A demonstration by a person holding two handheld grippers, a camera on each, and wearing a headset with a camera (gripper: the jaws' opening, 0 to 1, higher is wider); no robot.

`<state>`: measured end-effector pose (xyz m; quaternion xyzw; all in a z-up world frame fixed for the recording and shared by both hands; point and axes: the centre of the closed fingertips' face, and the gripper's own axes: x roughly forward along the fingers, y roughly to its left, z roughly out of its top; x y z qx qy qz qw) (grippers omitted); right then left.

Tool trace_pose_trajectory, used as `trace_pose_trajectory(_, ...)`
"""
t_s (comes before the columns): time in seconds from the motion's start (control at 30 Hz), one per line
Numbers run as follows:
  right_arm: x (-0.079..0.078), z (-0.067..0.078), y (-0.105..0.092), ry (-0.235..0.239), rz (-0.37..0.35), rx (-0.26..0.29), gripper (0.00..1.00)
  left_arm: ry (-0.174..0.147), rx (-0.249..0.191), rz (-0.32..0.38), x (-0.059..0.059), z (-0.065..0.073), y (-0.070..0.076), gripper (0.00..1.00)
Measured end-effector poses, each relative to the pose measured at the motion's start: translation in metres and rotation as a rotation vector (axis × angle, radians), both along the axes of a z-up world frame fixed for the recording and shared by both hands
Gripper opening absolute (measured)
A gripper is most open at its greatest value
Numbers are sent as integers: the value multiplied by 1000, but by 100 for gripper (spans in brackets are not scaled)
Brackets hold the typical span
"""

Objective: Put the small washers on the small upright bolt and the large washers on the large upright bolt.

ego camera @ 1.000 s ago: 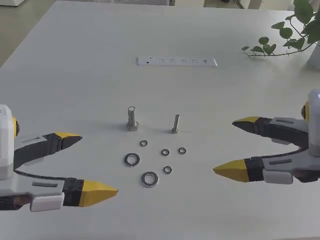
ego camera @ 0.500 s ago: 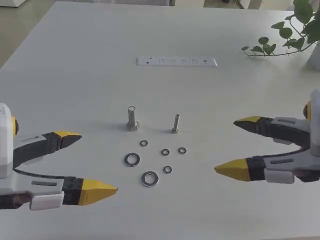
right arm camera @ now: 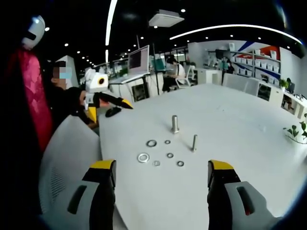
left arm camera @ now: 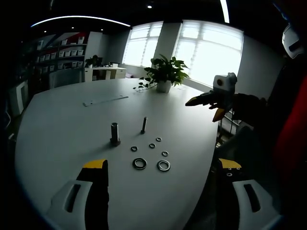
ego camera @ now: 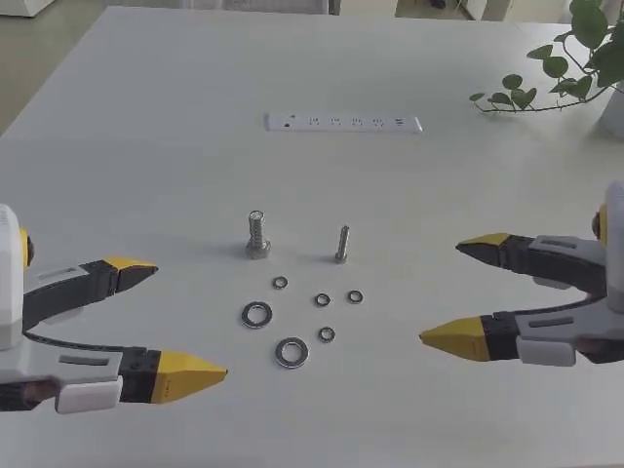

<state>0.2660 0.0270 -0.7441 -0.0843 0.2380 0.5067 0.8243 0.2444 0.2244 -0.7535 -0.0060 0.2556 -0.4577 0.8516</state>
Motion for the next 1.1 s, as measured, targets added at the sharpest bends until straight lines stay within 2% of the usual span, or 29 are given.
trace_pose_trajectory(0.8, 0, 1, 5, -2, 18, -11, 79, -4, -2, 2, -1, 1, 0, 93)
trace_pose_trajectory(1.1, 1, 3, 13, -5, 55, -33, 79, -6, -6, 6, -2, 1, 2, 93)
